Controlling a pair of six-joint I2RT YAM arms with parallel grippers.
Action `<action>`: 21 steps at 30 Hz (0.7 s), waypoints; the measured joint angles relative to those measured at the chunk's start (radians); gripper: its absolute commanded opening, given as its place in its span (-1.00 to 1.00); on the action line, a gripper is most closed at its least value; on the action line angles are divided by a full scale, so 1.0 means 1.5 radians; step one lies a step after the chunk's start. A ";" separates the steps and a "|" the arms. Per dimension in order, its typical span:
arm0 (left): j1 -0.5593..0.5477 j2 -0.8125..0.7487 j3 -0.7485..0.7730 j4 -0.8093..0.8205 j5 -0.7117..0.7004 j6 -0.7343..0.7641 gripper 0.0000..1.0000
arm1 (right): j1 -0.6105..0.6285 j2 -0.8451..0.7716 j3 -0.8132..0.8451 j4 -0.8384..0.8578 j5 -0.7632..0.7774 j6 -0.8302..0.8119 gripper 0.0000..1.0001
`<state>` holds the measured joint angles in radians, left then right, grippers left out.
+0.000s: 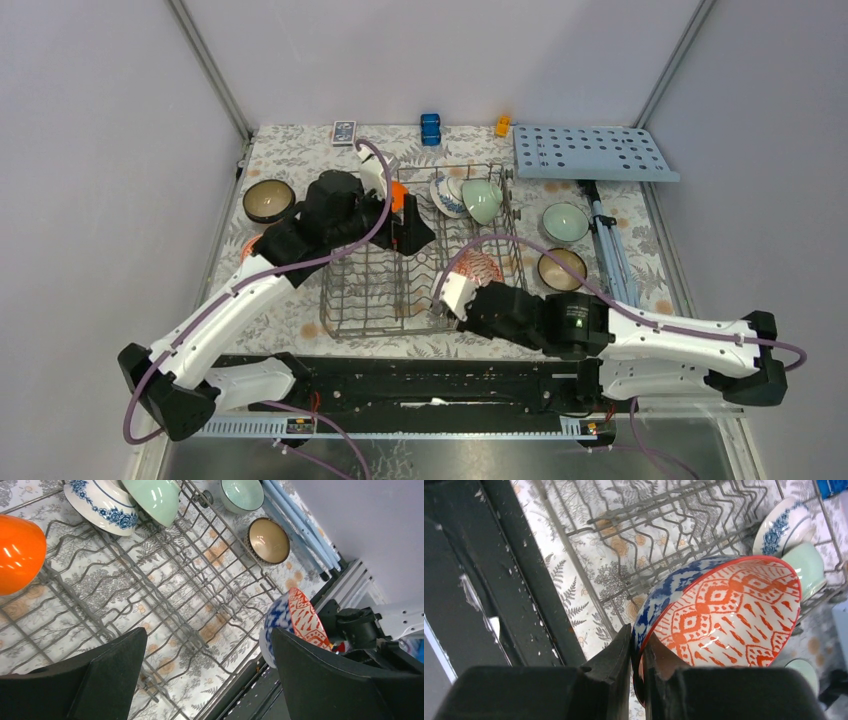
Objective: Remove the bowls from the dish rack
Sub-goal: Place the bowl at the center of the board.
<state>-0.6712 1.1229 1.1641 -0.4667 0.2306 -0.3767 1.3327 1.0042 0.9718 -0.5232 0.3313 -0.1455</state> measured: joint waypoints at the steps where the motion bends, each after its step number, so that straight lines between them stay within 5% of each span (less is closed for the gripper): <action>1: 0.000 0.000 0.006 -0.011 0.000 0.009 0.98 | 0.024 0.009 0.007 -0.013 0.019 -0.015 -1.00; 9: -0.030 -0.002 0.052 -0.113 -0.007 0.092 0.98 | 0.193 0.119 0.065 -0.101 0.107 -0.092 -1.00; 21: -0.200 0.014 0.122 -0.307 -0.103 0.140 0.81 | 0.276 0.195 0.098 -0.203 0.149 -0.173 -1.00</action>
<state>-0.9714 1.1442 1.3468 -0.9268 0.0765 -0.1665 1.7470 1.2968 1.1194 -0.8280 0.5545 -0.4049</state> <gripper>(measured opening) 0.939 0.167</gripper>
